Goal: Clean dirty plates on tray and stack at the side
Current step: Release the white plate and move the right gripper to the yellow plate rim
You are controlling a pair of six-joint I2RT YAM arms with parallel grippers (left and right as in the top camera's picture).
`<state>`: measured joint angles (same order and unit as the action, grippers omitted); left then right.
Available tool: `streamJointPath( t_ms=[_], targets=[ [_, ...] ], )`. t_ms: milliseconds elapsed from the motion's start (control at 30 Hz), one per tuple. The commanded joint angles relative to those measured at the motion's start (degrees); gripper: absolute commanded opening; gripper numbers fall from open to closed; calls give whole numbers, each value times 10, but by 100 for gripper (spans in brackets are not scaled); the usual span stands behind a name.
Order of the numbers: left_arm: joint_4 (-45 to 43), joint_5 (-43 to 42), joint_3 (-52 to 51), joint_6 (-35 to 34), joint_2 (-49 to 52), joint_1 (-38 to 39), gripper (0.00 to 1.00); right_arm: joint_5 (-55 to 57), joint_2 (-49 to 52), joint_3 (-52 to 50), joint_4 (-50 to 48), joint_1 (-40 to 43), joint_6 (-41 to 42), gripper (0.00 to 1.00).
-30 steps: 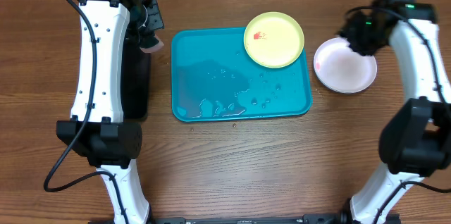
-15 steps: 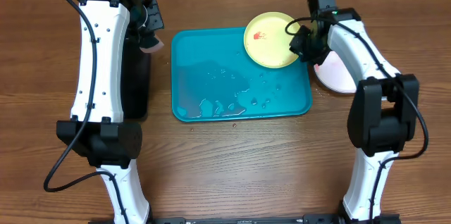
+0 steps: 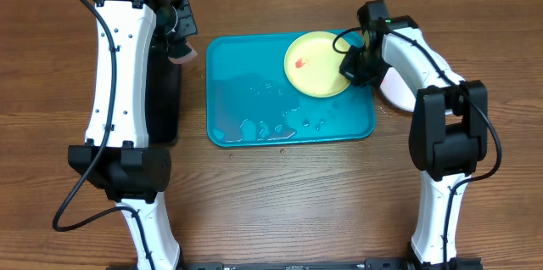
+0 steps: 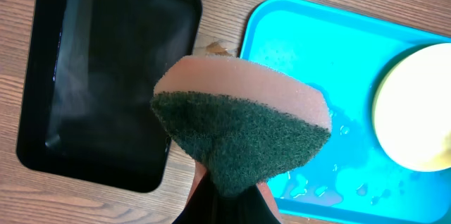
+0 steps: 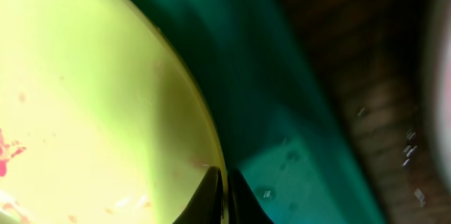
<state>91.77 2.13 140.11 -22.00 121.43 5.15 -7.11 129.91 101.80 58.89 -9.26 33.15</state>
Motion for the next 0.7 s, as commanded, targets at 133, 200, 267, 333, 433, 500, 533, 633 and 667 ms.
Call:
streamJointPath(
  t_ms=[133, 200, 267, 333, 433, 500, 533, 633, 667],
  targets=[
    [-1, -7, -2, 13, 4, 1, 4, -19, 0, -2, 86, -65, -105, 4],
    [0, -7, -2, 13, 4, 1, 4, -20, 0, -2, 102, -85, -114, 4],
    [0, -7, -2, 13, 4, 1, 4, -33, 0, -2, 107, -102, -134, 4],
    [0, -7, -2, 12, 4, 1, 4, -62, -2, 0, 104, -117, -156, 6],
    [0, -8, -2, 13, 4, 3, 4, -90, -6, 5, 93, -127, -178, 13],
    [1, -8, -2, 13, 4, 7, 4, -93, -8, 7, 83, -127, -182, 19],
    [1, -8, -2, 13, 4, 9, 4, -95, -8, 7, 78, -127, -182, 22],
    [0, -7, -5, 13, 4, 17, 5, -96, -8, 7, 70, -118, -182, 33],
    [-2, -7, -7, 13, 4, 19, 4, -96, -8, 7, 68, -116, -182, 35]
  ],
)
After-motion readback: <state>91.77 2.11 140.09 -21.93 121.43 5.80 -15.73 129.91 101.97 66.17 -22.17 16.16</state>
